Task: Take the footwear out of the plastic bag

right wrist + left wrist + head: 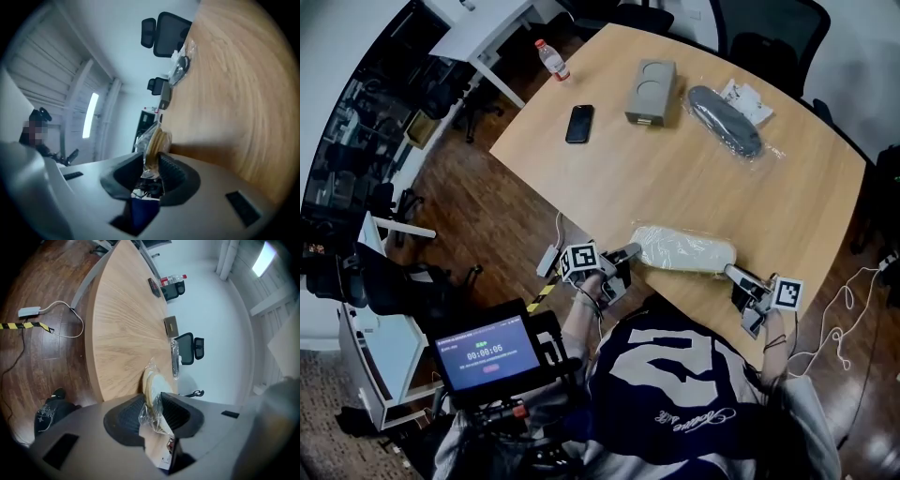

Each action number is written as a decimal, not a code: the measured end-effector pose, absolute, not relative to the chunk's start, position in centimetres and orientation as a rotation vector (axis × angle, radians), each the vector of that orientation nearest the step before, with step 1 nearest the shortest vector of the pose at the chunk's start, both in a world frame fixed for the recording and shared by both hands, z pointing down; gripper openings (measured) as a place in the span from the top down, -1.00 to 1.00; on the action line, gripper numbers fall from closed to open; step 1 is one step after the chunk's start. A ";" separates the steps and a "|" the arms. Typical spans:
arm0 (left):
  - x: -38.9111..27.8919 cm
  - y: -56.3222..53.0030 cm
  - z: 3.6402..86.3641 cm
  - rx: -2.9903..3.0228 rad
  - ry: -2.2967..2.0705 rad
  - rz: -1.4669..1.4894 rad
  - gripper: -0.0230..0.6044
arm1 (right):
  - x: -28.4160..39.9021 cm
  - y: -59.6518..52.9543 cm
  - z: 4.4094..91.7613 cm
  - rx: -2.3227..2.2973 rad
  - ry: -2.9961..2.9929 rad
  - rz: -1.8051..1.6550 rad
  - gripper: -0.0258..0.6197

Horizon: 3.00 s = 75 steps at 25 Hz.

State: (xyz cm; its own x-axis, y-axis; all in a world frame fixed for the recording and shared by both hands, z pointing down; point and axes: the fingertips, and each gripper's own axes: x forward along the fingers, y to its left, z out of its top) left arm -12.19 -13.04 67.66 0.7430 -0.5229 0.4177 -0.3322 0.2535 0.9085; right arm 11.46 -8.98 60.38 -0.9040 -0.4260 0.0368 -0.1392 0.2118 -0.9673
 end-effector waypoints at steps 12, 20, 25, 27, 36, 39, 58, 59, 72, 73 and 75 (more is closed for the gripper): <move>-11.4 -12.8 66.9 1.443 -0.783 -0.136 0.56 | 9.0 -9.4 63.5 -0.818 2.279 -1.919 0.68; -10.9 -13.3 63.9 1.598 -0.780 -0.268 0.56 | 9.7 -9.3 60.5 -0.732 2.297 -1.835 0.70; -10.6 -14.2 63.3 1.632 -0.767 -0.282 0.56 | 11.1 -9.5 60.0 -0.712 2.296 -1.806 0.70; -10.7 -14.3 63.3 1.634 -0.767 -0.279 0.56 | 11.5 -9.4 59.9 -0.701 2.285 -1.807 0.70; -11.3 -14.4 64.7 1.606 -0.821 -0.193 0.91 | 11.7 -8.0 60.0 -0.717 2.246 -1.861 0.70; -11.5 -15.0 64.3 1.618 -0.860 -0.213 0.91 | 11.4 -7.7 60.0 -0.732 2.250 -1.851 0.70; -12.3 -14.1 67.0 1.619 -0.948 0.004 0.91 | 11.5 -8.0 59.9 -0.920 2.186 -1.727 0.67; -12.3 -14.1 67.0 1.623 -0.946 0.006 0.91 | 11.3 -8.3 59.7 -0.912 2.166 -1.724 0.69; -12.6 -15.9 65.6 1.629 -0.996 -0.081 0.91 | 12.9 -6.4 60.1 -1.124 2.276 -1.755 0.72; -12.2 -15.7 65.8 1.651 -0.988 -0.032 0.91 | 13.3 -6.3 60.6 -1.181 2.313 -1.751 0.71; -11.6 -15.3 66.4 1.699 -0.975 0.088 0.91 | 13.7 -6.4 61.2 -1.256 2.426 -1.711 0.70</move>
State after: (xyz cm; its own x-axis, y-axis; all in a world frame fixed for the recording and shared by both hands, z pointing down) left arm -11.60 -15.30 66.40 0.6557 -0.5531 0.5139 -0.6365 -0.0389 0.7703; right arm 13.66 -6.44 61.19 -0.6936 -0.5422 0.4743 -0.6288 0.1346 -0.7658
